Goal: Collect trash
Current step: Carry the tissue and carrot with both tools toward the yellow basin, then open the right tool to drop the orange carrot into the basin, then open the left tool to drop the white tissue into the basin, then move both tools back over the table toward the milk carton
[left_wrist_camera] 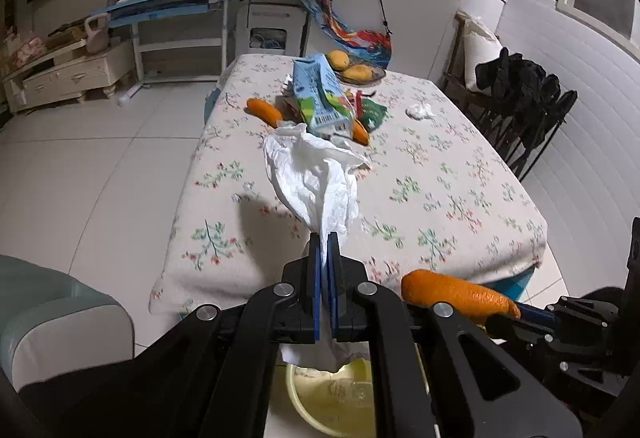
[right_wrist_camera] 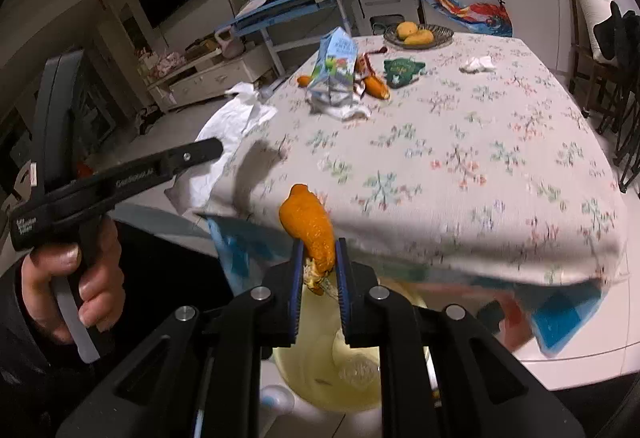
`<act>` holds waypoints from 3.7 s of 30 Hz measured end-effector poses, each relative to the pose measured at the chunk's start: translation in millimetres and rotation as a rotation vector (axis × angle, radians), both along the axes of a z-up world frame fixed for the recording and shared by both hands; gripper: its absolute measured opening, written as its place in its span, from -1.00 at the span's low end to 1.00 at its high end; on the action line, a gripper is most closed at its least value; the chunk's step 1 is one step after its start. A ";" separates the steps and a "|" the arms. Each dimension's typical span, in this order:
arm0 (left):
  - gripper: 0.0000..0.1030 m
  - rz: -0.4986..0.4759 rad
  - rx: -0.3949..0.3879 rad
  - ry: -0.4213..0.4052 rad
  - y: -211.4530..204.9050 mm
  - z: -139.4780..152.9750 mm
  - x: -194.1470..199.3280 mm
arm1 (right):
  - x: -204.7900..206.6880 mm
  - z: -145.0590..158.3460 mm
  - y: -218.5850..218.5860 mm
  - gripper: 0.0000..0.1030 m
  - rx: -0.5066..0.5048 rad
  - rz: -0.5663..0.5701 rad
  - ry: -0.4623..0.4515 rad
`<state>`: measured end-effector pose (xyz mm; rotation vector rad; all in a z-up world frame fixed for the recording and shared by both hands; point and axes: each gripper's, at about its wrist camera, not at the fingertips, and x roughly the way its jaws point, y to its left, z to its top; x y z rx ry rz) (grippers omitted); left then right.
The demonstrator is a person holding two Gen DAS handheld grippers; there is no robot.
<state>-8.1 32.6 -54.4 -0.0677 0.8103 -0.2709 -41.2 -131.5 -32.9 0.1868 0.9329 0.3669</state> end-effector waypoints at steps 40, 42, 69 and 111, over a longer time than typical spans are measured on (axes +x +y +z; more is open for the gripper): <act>-0.73 -0.309 0.109 0.224 -62.7 -55.1 -67.2 | -30.3 -5.4 -29.6 0.08 -0.029 -0.191 0.001; -0.53 -0.310 0.120 0.220 -64.3 -56.1 -68.5 | -28.0 -4.9 -31.6 0.10 -0.024 -0.202 -0.004; 0.31 0.042 -0.043 -0.007 -10.9 0.5 -18.1 | -14.6 0.9 -30.4 0.26 -0.023 -0.202 -0.045; 0.46 0.079 0.022 0.117 -54.3 -19.1 213.8 | 212.1 -1.6 -93.0 0.27 -0.077 -0.304 -0.012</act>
